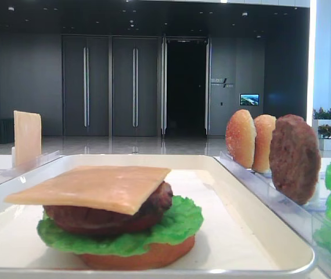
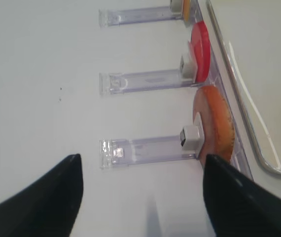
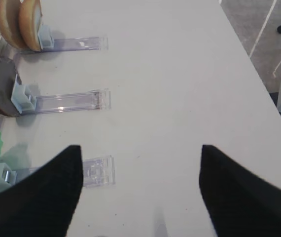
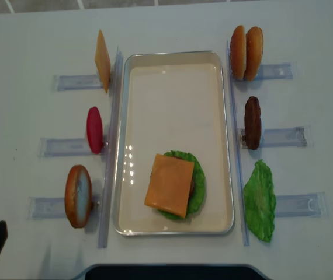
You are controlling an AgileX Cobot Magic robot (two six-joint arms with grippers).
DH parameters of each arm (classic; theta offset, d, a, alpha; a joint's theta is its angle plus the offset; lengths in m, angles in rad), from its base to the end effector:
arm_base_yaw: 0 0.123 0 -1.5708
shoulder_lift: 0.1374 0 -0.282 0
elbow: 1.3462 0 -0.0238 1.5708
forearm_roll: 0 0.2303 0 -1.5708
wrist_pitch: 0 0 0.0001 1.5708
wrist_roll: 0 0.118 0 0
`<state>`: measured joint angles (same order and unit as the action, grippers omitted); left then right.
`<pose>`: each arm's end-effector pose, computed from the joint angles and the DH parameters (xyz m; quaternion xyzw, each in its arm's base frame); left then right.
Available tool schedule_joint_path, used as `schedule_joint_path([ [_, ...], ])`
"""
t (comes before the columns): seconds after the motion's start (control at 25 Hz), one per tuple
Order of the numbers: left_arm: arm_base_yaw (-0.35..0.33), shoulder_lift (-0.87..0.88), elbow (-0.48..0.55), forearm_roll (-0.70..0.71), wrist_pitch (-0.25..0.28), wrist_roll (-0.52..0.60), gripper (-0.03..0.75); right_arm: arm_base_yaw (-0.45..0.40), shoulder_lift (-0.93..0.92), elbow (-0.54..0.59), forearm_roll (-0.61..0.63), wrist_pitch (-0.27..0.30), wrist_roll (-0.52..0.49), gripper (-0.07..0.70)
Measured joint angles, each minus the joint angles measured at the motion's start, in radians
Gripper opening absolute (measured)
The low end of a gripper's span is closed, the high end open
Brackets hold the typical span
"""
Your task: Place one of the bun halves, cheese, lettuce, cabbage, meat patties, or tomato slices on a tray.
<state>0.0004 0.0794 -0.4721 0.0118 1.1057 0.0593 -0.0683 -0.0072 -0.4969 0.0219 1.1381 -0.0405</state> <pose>0.0135 0.0012 0.2419 0.0262 0.8900 0.0195 0.4547 -0.0008 0.0024 0.2463 0.0112 0.8716 -0.0157 0.4898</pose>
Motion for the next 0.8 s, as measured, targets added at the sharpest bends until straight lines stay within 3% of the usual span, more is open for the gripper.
schedule_joint_path([
  [0.2,0.0,-0.09,0.0,0.0,0.003,0.0,0.576,0.0,0.0,0.0,0.0,0.0,0.0,0.503],
  [0.8,0.0,-0.094,0.0,0.0,0.004,0.0,0.576,0.0,0.0,0.0,0.0,0.0,0.0,0.503],
])
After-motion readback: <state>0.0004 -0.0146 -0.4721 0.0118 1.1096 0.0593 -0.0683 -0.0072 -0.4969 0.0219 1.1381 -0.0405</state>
